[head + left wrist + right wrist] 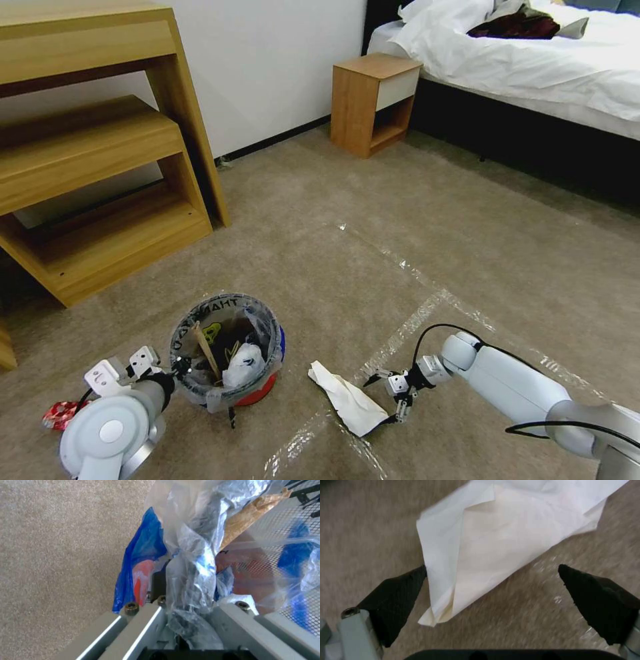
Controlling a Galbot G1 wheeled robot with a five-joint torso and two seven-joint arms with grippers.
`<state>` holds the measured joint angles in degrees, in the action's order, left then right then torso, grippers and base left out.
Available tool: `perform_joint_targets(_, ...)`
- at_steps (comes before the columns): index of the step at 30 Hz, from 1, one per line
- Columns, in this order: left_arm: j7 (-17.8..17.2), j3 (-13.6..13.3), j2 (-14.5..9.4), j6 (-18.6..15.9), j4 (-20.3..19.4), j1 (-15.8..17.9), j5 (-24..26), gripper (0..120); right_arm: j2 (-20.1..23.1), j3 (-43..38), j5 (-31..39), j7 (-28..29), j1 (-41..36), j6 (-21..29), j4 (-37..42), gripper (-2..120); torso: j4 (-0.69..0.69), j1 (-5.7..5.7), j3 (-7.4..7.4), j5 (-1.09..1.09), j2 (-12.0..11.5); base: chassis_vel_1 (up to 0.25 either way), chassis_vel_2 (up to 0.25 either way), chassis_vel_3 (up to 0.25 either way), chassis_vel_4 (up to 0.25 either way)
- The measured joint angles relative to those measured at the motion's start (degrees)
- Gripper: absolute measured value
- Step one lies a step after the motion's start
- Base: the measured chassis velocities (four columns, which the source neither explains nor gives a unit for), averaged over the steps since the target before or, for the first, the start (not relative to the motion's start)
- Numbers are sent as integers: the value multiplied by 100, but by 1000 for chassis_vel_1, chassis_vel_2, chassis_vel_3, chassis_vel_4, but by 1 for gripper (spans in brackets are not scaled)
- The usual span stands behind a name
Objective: Pick up the trash bin and place the garbage on the floor into it.
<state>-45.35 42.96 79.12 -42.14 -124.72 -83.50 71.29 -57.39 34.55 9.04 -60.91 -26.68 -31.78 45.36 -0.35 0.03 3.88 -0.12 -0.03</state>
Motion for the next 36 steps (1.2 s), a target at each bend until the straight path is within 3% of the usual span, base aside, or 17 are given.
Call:
perform_joint_targets(11, -27, -62, -2, 0, -14, 18, -5, 0, 227, 344, 1912, -9, 138, 401, 561, 100, 0, 0, 0, -1, 0, 0, 0, 0, 0)
perform_joint_targets(15, -34, -45, -40, 0, -76, -25, -5, 0, 314, 428, 2295, 137, 118, 582, 800, 100, -1, 0, 0, -1, 0, 0, 0, 0, 0)
perform_joint_targets(21, -38, -25, -71, 0, -142, -70, 0, 0, 351, 438, 2496, 428, 32, 737, 920, 100, -1, 0, 0, 0, 0, 0, 0, 0, 0)
perform_joint_targets(36, -37, -1, -58, 0, -268, -173, -44, 0, 365, 266, 2175, 635, -186, 629, 906, 100, -1, 0, 0, 0, 0, 0, 0, 0, 0)
